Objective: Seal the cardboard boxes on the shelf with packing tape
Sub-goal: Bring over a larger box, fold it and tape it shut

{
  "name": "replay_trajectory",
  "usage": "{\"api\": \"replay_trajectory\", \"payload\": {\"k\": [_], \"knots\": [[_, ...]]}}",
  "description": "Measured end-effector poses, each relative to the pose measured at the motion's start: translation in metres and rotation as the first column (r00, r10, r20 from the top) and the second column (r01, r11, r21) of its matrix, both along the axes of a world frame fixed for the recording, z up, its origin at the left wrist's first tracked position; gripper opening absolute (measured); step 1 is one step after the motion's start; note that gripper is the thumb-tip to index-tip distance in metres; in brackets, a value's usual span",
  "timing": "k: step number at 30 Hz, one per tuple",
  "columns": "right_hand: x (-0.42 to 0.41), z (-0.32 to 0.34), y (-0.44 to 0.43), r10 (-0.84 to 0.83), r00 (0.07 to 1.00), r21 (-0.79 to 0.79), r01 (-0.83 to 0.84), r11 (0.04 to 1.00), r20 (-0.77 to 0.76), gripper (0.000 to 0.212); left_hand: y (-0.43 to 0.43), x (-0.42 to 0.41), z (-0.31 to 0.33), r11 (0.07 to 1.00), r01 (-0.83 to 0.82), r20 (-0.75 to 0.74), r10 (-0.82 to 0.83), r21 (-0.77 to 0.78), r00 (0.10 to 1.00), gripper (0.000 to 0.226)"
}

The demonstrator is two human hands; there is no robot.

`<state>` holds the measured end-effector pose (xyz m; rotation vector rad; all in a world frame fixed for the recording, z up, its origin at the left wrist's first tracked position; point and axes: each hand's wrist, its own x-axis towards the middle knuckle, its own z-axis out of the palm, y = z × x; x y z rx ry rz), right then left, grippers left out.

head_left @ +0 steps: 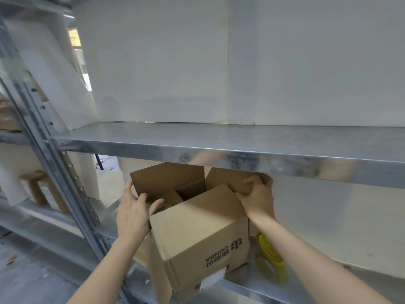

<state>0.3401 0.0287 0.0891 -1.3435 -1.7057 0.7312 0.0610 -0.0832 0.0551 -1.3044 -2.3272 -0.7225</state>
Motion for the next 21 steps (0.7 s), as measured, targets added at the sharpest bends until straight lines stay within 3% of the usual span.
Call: {"api": "replay_trajectory", "payload": {"k": [5,9,12,14,21], "knots": [[0.013,0.000,0.016,0.132,0.990,0.057,-0.129,0.990,-0.048,0.030,-0.005,0.005,0.003,0.999,-0.048,0.044,0.049,-0.025,0.998,0.044],[0.031,0.003,0.019,0.349,0.935,-0.068,-0.344,0.936,0.071,0.050,-0.008,0.000,-0.003,0.996,-0.092,-0.139,0.090,-0.006,0.986,0.068],[0.046,0.011,0.015,0.445,0.889,-0.197,-0.420,0.886,0.105,0.089,-0.006,-0.003,-0.002,0.995,-0.030,-0.063,0.024,-0.092,0.998,0.082],[0.053,0.013,0.015,0.477,0.865,-0.225,-0.439,0.870,0.155,0.103,-0.002,0.000,0.001,0.991,0.025,-0.033,-0.030,-0.128,0.999,0.087],[0.056,0.020,0.010,0.522,0.826,-0.165,-0.496,0.853,0.212,0.094,0.005,0.021,0.009,0.943,0.250,0.218,-0.202,-0.220,0.955,0.080]]}}
